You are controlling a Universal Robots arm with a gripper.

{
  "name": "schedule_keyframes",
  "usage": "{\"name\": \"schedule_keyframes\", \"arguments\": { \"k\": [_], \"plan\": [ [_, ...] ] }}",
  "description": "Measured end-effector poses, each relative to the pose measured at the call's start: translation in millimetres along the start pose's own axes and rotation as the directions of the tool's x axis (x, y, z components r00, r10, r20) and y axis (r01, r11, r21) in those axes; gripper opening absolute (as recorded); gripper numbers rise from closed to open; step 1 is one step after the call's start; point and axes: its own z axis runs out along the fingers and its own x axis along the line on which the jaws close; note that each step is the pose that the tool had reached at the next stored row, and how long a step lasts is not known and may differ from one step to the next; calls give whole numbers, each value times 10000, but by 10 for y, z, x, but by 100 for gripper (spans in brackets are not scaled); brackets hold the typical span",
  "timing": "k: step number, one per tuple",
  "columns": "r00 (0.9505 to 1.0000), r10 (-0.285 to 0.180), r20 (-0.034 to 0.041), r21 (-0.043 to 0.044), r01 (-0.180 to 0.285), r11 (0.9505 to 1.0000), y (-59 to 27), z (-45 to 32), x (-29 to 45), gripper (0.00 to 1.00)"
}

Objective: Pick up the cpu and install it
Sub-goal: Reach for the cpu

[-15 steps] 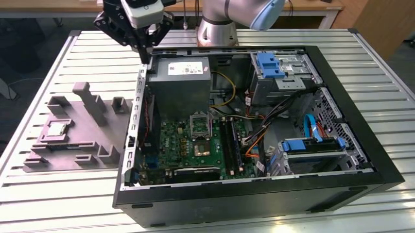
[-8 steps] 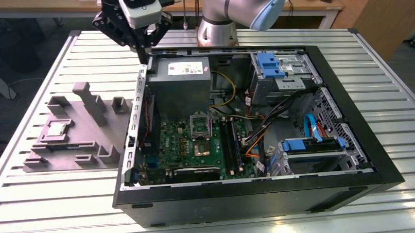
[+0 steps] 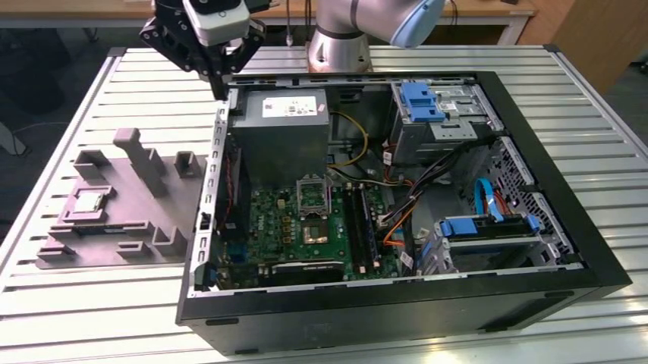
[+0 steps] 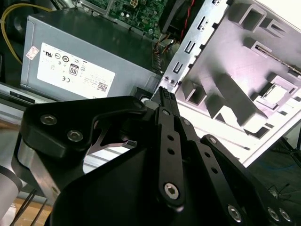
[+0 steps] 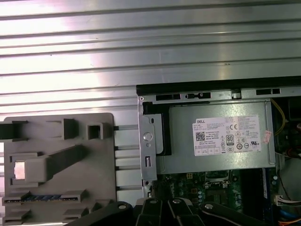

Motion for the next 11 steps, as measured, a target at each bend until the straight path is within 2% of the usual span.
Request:
{"name": "schedule_keyframes", "arguments": {
  "k": [11],
  "plan": [
    [10000,1,-5,0,-1,10000,-3,4,34,11]
  ]
}}
